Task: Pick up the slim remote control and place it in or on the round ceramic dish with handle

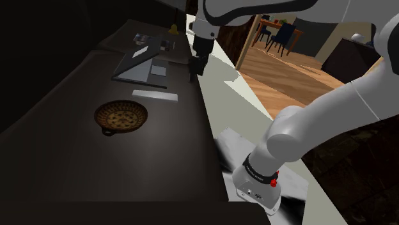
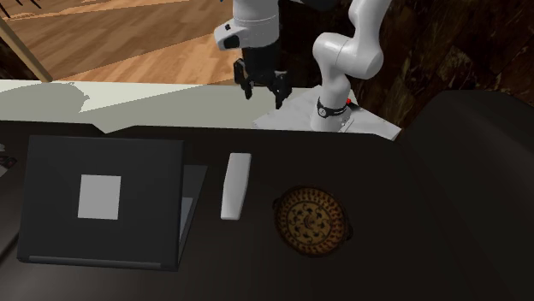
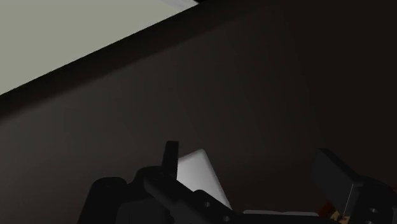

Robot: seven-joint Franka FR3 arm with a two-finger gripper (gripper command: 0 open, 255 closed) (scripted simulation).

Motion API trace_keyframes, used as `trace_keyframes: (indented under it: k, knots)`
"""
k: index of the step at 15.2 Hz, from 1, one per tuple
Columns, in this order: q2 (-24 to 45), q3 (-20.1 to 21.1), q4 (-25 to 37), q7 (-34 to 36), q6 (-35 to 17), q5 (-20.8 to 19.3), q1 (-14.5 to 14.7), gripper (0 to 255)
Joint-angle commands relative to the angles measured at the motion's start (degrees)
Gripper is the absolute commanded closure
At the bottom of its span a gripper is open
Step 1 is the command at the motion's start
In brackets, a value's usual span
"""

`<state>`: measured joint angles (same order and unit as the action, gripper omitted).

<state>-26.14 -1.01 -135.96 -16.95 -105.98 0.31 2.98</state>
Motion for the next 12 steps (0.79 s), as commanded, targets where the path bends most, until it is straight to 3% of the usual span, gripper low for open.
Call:
trace_keyframes:
  k: [1,12]
  knots:
    - [4.1,-0.2,0.9,-2.9,-3.7,-0.2,0.8,0]
    - [26.5,0.8,11.8,-16.7,-17.6,-0.5,4.3,0]
